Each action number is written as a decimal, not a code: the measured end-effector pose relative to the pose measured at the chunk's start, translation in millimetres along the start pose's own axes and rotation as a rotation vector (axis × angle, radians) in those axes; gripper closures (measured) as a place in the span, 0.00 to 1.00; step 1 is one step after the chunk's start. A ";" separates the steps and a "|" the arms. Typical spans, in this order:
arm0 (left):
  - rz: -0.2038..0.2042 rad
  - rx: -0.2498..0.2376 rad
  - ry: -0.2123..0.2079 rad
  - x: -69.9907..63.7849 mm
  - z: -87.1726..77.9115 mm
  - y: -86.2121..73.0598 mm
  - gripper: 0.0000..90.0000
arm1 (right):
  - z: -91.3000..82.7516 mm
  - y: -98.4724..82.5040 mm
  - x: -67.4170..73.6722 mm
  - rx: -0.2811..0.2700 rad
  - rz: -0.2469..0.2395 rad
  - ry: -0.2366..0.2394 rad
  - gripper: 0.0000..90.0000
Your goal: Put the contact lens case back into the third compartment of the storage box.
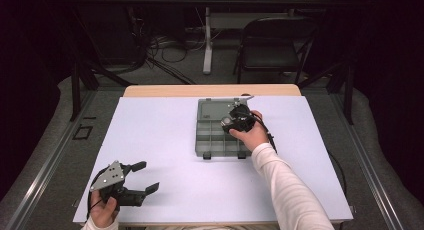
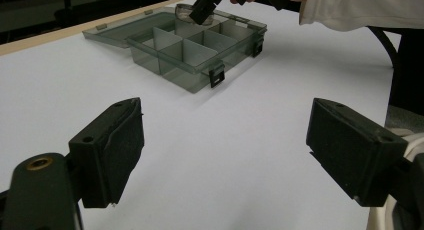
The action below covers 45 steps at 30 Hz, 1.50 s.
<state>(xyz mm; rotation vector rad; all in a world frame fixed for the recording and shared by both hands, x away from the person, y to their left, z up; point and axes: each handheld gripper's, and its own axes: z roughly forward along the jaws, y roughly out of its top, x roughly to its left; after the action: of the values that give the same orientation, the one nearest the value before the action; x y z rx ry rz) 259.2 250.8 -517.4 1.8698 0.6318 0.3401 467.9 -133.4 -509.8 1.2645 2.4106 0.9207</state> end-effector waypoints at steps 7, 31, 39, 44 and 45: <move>0.001 0.003 -0.001 0.2 -0.2 0.1 0.18 | 0.3 -0.1 -1.2 0.002 0.008 -0.003 0.52; -0.010 0.011 0.003 3.5 3.5 0.1 0.18 | -22.0 -0.4 4.5 -0.015 0.018 0.014 0.53; -0.008 0.010 0.006 3.0 3.2 0.0 0.18 | -37.1 -7.7 16.1 -0.049 0.003 0.004 0.54; -0.009 0.009 0.003 2.6 2.8 -0.2 0.18 | -42.9 -14.1 17.4 -0.074 0.035 0.046 0.53; -0.007 0.007 0.004 2.2 2.8 -0.2 0.18 | -45.5 -17.5 19.5 -0.088 0.033 0.048 0.52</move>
<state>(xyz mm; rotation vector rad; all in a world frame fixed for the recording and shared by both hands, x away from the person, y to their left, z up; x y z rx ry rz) 262.4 250.0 -518.8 1.8733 0.6430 0.3379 422.6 -143.7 -485.4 1.2677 2.3637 1.0650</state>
